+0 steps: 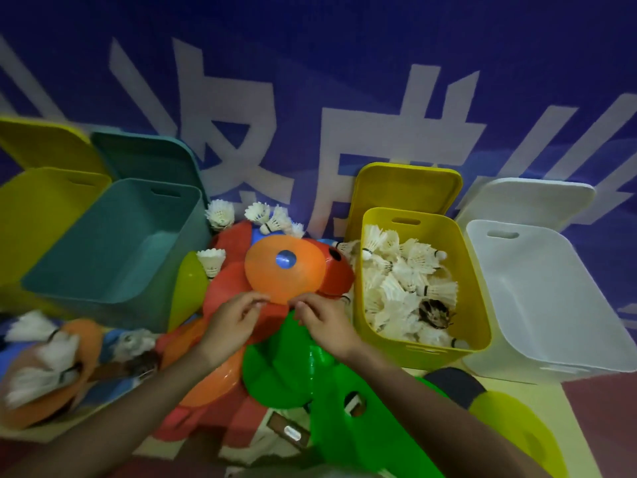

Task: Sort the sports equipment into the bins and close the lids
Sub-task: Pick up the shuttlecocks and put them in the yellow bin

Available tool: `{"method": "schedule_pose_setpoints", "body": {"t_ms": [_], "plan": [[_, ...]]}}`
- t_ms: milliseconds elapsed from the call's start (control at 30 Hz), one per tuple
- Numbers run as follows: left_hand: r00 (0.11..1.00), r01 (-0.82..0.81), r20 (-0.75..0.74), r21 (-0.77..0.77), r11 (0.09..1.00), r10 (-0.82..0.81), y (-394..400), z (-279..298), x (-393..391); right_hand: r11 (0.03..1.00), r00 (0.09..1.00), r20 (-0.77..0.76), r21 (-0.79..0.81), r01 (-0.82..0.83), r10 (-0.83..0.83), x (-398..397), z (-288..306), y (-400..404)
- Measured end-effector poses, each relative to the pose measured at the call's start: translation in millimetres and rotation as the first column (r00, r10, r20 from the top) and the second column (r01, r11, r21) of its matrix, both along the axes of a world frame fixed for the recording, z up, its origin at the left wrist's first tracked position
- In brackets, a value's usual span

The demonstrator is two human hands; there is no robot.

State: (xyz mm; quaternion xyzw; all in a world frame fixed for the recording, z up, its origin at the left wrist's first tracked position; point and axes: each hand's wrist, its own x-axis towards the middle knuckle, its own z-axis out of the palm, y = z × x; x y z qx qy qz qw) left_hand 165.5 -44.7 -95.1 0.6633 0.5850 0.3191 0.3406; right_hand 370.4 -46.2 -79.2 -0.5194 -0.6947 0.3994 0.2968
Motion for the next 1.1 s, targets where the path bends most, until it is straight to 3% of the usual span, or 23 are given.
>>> {"method": "schedule_pose_setpoints", "body": {"t_ms": [133, 400, 633, 700, 767, 867, 1100], "plan": [[0.996, -0.034, -0.077, -0.009, 0.999, 0.034, -36, -15, -74, 0.992, 0.995, 0.038, -0.085, -0.092, 0.095, -66, -31, -19], [0.928, -0.148, -0.339, 0.041, 0.988, 0.153, -80, -36, -205, 0.975, 0.957, 0.192, -0.077, -0.208, 0.219, -191, -60, -48], [0.807, -0.340, -0.473, 0.118, 0.933, 0.354, -96, -34, -296, 0.974, 0.836, 0.498, -0.113, -0.198, 0.228, -286, -81, -60], [0.753, -0.310, -0.599, 0.044, 0.950, 0.274, -93, -46, -323, 0.972, 0.814, 0.533, -0.149, -0.180, 0.232, -302, -87, -61], [0.686, -0.201, -0.724, -0.087, 0.976, 0.076, -88, -59, -347, 0.972, 0.810, 0.542, -0.185, -0.145, 0.223, -312, -94, -58], [0.567, -0.099, -0.819, -0.181, 0.978, -0.095, -83, -64, -359, 0.975, 0.794, 0.575, -0.196, -0.103, 0.199, -318, -99, -50], [0.506, -0.007, -0.848, -0.184, 0.983, -0.155, -76, -64, -361, 0.981, 0.728, 0.658, -0.151, -0.124, 0.193, -328, -108, -43]]}}
